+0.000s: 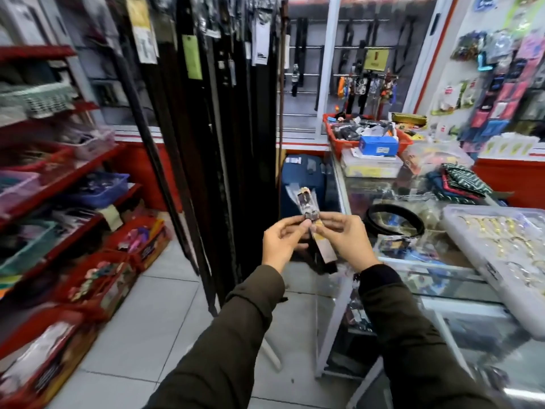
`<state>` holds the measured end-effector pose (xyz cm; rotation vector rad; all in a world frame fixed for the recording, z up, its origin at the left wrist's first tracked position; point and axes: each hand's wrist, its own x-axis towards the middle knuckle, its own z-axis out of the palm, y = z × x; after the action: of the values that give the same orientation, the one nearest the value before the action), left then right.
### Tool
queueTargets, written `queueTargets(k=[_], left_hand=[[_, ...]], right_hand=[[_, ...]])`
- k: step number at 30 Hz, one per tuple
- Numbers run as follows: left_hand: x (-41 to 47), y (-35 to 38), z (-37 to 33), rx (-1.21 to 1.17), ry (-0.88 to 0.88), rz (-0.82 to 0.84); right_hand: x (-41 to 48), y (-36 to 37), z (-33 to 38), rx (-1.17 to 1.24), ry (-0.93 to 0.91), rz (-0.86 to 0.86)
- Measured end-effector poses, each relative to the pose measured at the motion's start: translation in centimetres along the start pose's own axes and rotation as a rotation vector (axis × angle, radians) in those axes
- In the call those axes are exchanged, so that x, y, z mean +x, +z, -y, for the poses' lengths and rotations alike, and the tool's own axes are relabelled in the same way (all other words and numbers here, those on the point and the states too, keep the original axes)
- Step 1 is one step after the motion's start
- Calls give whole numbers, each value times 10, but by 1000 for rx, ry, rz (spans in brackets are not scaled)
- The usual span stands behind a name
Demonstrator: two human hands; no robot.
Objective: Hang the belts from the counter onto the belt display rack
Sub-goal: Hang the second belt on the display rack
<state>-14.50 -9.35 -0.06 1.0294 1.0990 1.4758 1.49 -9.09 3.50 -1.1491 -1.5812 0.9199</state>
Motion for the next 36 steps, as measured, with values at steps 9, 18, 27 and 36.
queueTargets(k=[9,18,27,36], left_hand=[[-1,-43,-30,52,177,-175],[7,-76,-81,-81,287,-191],[42,-108,-193,-133,468,-295],[75,-129,-315,-141,676,-348]], right_hand=[[28,49,22,-113,-134,102],[53,93,64,345,-117,65],[108,139,166,627,-225,124],[167,170,283,694,-434,152]])
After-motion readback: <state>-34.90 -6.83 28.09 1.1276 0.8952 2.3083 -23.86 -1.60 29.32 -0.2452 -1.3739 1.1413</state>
